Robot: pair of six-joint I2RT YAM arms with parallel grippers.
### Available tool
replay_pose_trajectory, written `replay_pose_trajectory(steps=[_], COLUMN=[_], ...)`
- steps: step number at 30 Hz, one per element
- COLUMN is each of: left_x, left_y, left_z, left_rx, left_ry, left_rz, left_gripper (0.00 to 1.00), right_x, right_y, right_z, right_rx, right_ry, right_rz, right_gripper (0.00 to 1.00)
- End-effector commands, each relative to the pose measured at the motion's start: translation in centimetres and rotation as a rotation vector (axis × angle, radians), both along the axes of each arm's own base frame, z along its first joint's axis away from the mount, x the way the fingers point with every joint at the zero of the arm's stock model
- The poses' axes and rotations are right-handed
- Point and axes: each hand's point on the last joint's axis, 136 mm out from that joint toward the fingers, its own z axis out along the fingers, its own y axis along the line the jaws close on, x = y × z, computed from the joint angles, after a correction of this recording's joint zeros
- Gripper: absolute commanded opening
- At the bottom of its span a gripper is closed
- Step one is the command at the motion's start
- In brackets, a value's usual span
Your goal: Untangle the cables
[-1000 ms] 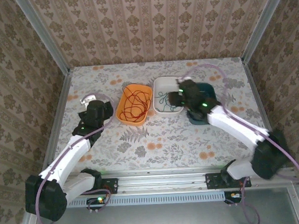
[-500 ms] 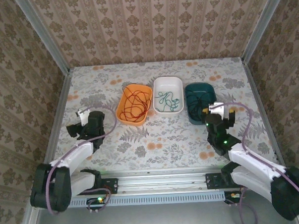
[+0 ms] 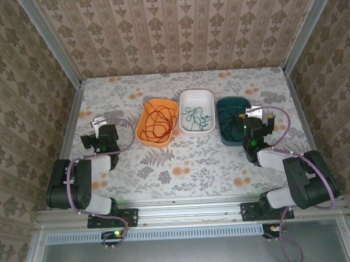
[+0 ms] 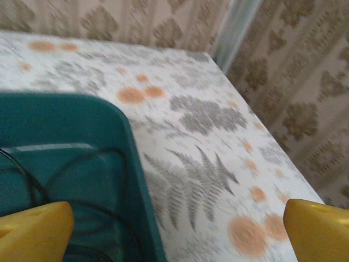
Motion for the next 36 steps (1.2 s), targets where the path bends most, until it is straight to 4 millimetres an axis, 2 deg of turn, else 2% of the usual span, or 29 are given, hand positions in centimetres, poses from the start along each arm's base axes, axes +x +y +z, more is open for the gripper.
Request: replay_pose_trajectory(steps=[1, 3, 4, 6, 8, 9, 11, 12, 14, 16, 36], left_x=[1.3, 1.1, 1.2, 1.6, 2.1, 2.7, 2.2, 2.5, 2.4, 2.8, 2.8], left_y=[-1.2, -1.4, -1.6, -2.8, -5.0, -5.2, -4.9, -4.4, -4.5, -4.2, -4.1], left_z=[1.4, 1.1, 1.2, 1.1, -0.1, 0.0, -0.9, -0.4, -1.0, -0.8, -0.8], left_rx=[-0.039, -0.042, -0.048, -0.047, -0.059, -0.015, -0.072, -0.060, -0.085, -0.077, -0.079], left_ry=[-0.106, -0.102, -0.109, -0.111, -0.081, -0.125, -0.060, -0.106, -0.064, -0.075, -0.072], left_rz=[-0.116, -0.137, -0.152, -0.236, -0.367, -0.390, -0.366, -0.358, -0.360, -0.360, -0.357], left_gripper=[1.00, 1.00, 1.00, 1.00, 1.00, 1.00, 1.00, 1.00, 1.00, 1.00, 1.00], right_x=[0.5, 0.4, 0.4, 1.1, 1.8, 2.2, 2.7, 2.6, 2.6, 2.6, 2.7], right_y=[2.7, 3.0, 3.4, 2.6, 2.0, 2.3, 2.3, 2.0, 2.0, 2.0, 2.1], right_z=[-0.1, 0.4, -0.7, -2.1, -2.9, -3.4, -3.3, -3.7, -3.5, -3.4, -3.5], right_rx=[0.040, 0.119, 0.129, 0.157, 0.200, 0.228, 0.259, 0.278, 0.279, 0.274, 0.269], right_ry=[-0.009, -0.095, -0.105, -0.139, -0.043, -0.010, -0.003, 0.011, 0.000, -0.006, 0.004], right_rz=[0.180, 0.212, 0.258, 0.257, 0.225, 0.273, 0.296, 0.295, 0.296, 0.296, 0.292], right_gripper=[1.00, 1.00, 1.00, 1.00, 1.00, 1.00, 1.00, 1.00, 1.00, 1.00, 1.00])
